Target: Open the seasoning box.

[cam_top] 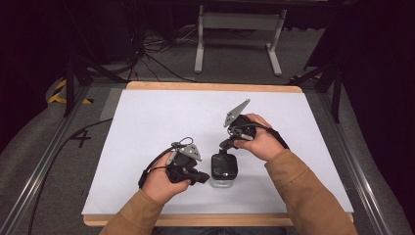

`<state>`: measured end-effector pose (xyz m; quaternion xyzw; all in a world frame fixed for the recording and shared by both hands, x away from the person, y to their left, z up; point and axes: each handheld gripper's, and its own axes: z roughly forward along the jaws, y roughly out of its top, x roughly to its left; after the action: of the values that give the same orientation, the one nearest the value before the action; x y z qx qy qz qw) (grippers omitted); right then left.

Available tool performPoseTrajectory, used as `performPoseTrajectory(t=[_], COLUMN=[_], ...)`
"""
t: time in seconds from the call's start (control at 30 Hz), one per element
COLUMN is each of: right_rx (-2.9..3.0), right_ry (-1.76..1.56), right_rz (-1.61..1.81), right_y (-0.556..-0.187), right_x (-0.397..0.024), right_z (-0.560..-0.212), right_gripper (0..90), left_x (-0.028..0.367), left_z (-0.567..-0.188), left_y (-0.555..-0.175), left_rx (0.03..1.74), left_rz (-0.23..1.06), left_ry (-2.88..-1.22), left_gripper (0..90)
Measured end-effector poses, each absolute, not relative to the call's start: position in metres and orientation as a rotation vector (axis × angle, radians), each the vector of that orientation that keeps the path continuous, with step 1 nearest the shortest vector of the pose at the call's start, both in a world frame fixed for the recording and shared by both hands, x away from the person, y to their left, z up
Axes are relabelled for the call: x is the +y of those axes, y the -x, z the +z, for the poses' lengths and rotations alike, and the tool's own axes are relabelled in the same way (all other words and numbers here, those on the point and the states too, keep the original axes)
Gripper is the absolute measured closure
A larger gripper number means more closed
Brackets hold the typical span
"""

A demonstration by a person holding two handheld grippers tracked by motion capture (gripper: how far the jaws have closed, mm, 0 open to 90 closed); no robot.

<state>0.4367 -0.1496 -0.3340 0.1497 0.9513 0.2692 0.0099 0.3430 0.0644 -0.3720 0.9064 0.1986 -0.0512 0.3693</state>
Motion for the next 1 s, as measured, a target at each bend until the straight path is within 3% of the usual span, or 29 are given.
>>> performPoseTrajectory(t=[0.8, 0.87, 1.0], right_rx=[2.955, 2.943, 2.885], right_ry=[-0.497, -0.523, -0.541], right_rz=[0.844, 0.879, 0.976], right_y=[-0.435, -0.435, -0.433], right_x=[-0.151, -0.154, -0.163], right_z=[-0.334, -0.335, -0.333], right_gripper=[90.0, 87.1, 89.7], left_x=[0.057, 0.058, 0.059], left_z=[-0.377, -0.376, -0.375], left_y=[-0.345, -0.345, -0.345], left_rx=[0.522, 0.513, 0.503], left_rz=[-0.11, -0.112, -0.101], left_ry=[-2.255, -2.255, -2.236], left_gripper=[89.7, 89.7, 89.7])
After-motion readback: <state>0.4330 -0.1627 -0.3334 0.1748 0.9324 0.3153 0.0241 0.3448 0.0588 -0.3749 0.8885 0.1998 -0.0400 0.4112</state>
